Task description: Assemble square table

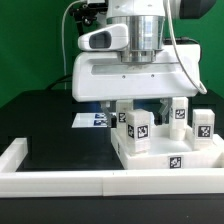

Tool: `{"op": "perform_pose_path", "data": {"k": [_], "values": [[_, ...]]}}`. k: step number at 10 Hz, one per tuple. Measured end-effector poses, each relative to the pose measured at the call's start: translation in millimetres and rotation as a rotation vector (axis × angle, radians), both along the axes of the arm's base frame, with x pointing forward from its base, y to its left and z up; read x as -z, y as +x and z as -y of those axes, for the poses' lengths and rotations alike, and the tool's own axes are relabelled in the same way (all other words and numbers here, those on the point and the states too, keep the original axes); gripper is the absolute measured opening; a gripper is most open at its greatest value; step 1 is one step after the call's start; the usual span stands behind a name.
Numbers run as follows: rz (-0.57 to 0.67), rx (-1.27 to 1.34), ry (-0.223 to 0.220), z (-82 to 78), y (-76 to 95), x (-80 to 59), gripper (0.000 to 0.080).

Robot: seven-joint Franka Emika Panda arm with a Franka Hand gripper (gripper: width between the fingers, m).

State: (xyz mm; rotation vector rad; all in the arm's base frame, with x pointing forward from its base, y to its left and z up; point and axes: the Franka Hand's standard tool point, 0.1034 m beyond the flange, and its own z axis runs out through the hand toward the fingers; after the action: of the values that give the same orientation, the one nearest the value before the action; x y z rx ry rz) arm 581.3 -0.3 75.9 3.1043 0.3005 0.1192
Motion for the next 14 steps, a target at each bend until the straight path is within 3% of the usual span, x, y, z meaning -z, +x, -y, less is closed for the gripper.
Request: {"op": "perform_pose_path", "data": {"k": [2, 3, 4, 8, 12, 14], "values": [[-0.002, -0.08, -0.014, 2.9, 0.1, -0.1, 0.0347], [-0.003, -0.074, -0.014, 2.8, 0.0, 0.2, 0.0347], [-0.003, -0.073, -0.014, 3.3, -0.1, 0.3, 0.0291], [-0.003, -0.036, -0.011, 3.5, -0.3, 0.7, 0.0291], [0.037, 0.303, 0.027, 9.8, -1.1, 3.4, 0.0291], [0.038, 0.503, 0.049, 4.2, -0.4, 3.1, 0.0291]]}}
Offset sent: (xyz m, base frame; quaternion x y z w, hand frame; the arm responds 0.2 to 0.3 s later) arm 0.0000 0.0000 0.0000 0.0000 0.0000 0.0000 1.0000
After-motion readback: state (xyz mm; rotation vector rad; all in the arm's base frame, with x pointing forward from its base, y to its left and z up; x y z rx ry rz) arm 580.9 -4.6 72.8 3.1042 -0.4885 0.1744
